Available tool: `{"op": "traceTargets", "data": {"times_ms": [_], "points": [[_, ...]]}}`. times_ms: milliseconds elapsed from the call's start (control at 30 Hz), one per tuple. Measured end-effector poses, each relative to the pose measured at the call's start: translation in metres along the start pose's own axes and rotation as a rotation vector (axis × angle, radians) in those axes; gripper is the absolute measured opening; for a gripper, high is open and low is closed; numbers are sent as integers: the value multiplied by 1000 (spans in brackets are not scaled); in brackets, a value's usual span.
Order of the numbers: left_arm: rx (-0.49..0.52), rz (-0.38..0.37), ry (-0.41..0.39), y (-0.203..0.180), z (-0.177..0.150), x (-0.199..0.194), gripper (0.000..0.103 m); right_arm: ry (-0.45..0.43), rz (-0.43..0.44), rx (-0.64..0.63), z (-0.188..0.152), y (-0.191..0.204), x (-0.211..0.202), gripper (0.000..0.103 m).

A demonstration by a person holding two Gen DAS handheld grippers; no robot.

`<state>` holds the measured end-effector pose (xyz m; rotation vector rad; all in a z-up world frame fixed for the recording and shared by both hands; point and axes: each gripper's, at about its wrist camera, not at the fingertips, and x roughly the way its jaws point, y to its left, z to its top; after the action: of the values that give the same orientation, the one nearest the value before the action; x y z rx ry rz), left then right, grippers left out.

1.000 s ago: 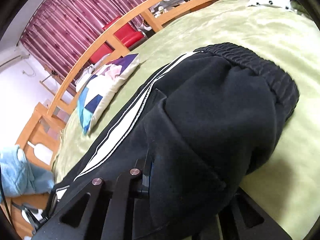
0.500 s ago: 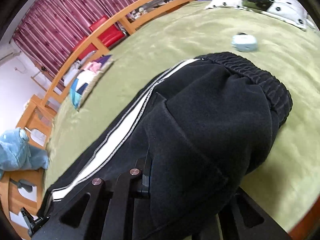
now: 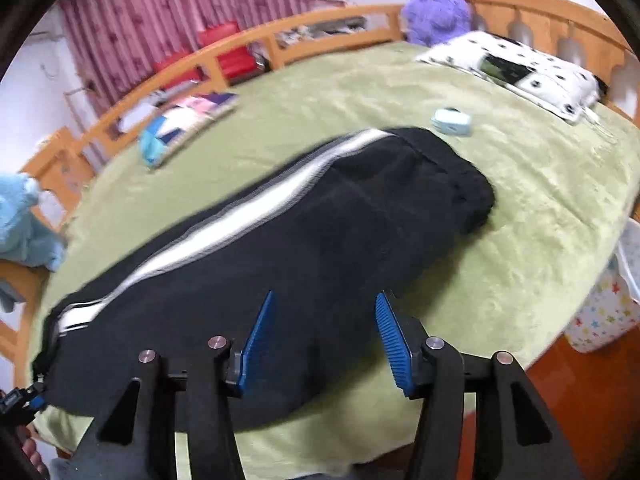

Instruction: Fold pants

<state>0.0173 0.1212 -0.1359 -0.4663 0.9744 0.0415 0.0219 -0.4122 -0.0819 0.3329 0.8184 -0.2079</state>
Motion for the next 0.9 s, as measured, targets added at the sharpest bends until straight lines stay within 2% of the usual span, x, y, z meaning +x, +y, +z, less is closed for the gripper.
{"op": "traceTargets", "data": {"times_ms": [133,200,333,467,567,600,700,767,867,900], "points": [[44,28,-28,-6,5,3,55,-28,98,-39,-2,31,-2,53],[82,67,-23,-12,10,11,55,-25,139,-79,-3,53,5,53],[139,133,-29,-25,19,29,62,-13,173,-126,-8,84,21,53],[196,235,-49,-26,21,42,62,2,224,-126,-20,100,38,53],[231,269,-63,-27,37,50,62,49,216,-128,-20,110,49,53],[220,248,-86,-24,44,48,57,44,221,-131,-19,112,49,53],[214,187,-124,-18,63,37,22,21,202,-140,-21,120,47,53],[228,137,-96,-18,76,35,21,43,201,-140,-23,124,50,53],[198,60,-63,-9,88,26,22,61,195,-152,-24,129,56,53],[189,47,-51,-6,88,24,25,58,185,-160,-25,130,56,53]]}}
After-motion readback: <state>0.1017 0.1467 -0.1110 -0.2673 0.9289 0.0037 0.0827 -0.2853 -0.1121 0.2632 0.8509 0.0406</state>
